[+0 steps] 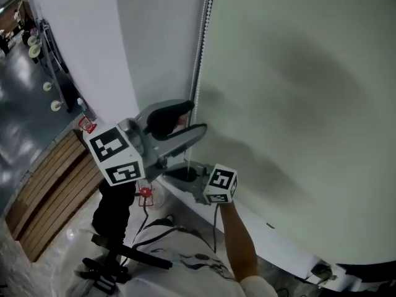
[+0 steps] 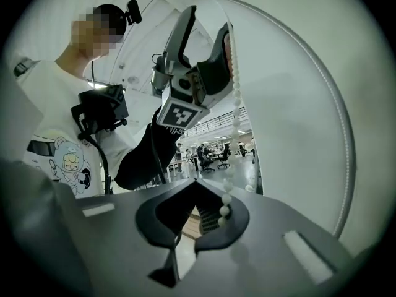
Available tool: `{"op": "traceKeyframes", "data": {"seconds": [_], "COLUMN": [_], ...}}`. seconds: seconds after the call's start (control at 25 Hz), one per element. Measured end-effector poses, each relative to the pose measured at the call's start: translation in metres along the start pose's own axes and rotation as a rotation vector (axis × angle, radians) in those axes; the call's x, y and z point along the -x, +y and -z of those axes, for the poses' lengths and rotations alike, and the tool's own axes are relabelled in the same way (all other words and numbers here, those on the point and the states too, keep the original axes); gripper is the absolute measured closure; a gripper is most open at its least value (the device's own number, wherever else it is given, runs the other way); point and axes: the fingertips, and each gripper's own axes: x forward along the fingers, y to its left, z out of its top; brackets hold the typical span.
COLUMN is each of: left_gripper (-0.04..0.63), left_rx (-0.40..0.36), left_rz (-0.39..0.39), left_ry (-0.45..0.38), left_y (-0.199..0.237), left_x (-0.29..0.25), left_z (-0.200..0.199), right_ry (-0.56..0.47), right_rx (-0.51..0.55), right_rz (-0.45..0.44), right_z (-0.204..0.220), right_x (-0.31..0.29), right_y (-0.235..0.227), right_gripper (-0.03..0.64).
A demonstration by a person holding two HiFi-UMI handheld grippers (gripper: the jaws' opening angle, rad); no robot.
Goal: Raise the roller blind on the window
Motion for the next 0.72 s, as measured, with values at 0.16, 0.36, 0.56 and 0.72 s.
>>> {"op": "traceKeyframes", "data": {"seconds": [0.16, 0.36, 0.56, 0.72], "left_gripper": [0.375, 0.499, 0.597, 0.598], "left_rx": [-0.01, 0.041, 0.083, 0.11], "left_rz": [-0.012, -0.05, -0.073, -0.072], "left_ry": [-0.018, -0.083, -0.143, -0.167], "left_y": [0.004, 0.018, 0.023, 0.023], "left_x": [-0.011, -0.016, -0.01, -0.003], "left_z": [-0.021, -0.045, -0.052, -0.052], "right_ry": [-0.005, -0.008, -0.021, -0.017], "right_rx": [0.004, 0.014, 0.01, -0.003], "right_rz": [0.008, 0.006, 0.002, 0.007], "right_z": [-0.002, -0.007, -0.007, 0.0], "right_x": [0.001, 0.0, 0.0, 0.001], "right_y": [0.011, 0.015, 0.017, 0.015], "right_gripper": [0.617, 0.617, 0.617, 0.617]}}
